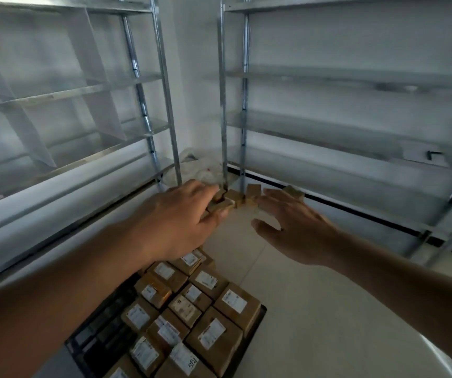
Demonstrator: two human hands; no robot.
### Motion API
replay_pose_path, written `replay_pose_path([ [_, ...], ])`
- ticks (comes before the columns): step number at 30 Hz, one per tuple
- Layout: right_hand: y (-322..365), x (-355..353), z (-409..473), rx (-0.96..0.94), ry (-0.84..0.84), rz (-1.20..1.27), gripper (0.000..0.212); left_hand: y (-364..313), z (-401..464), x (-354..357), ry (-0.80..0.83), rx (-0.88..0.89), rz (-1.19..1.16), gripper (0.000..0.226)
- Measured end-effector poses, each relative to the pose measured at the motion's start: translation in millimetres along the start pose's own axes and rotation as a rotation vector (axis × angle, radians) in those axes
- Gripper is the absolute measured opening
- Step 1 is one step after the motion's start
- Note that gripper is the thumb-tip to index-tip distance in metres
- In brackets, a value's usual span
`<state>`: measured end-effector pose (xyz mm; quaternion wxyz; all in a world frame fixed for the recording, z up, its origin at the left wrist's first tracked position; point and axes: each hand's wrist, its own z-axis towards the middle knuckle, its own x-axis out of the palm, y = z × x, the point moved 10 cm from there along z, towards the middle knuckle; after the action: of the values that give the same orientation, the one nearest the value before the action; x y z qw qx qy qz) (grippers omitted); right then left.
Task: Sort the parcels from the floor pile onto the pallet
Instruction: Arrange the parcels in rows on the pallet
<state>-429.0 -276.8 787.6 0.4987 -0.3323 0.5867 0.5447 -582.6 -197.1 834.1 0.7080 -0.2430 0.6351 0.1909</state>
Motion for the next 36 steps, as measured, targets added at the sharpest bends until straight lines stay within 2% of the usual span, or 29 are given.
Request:
replay_pose_path([
  [9, -157, -48, -11, 0.047, 0.036, -0.006, 0.063, -121, 106, 36, -0.005, 0.007, -0.076, 0.066],
  [16, -236, -57, 18, 0.077, 0.086, 0.004, 0.065, -164, 199, 66, 0.057, 0.019, -0.064, 0.07],
  [22, -311, -28, 84, 0.13, 0.171, 0.022, 0.066, -170, 311, 113, 0.126, 0.046, -0.075, 0.068],
  [26, -375, -6, 164, 0.179, 0.233, 0.015, 0.066, -155, 406, 150, 0.181, 0.021, -0.143, 0.067],
  [32, -465, 16, 286, 0.241, 0.261, 0.03, 0.064, -119, 542, 202, 0.311, -0.011, -0.142, 0.066],
  [36, -521, 28, 350, 0.246, 0.314, 0.05, 0.065, -111, 629, 223, 0.342, -0.025, -0.145, 0.065],
])
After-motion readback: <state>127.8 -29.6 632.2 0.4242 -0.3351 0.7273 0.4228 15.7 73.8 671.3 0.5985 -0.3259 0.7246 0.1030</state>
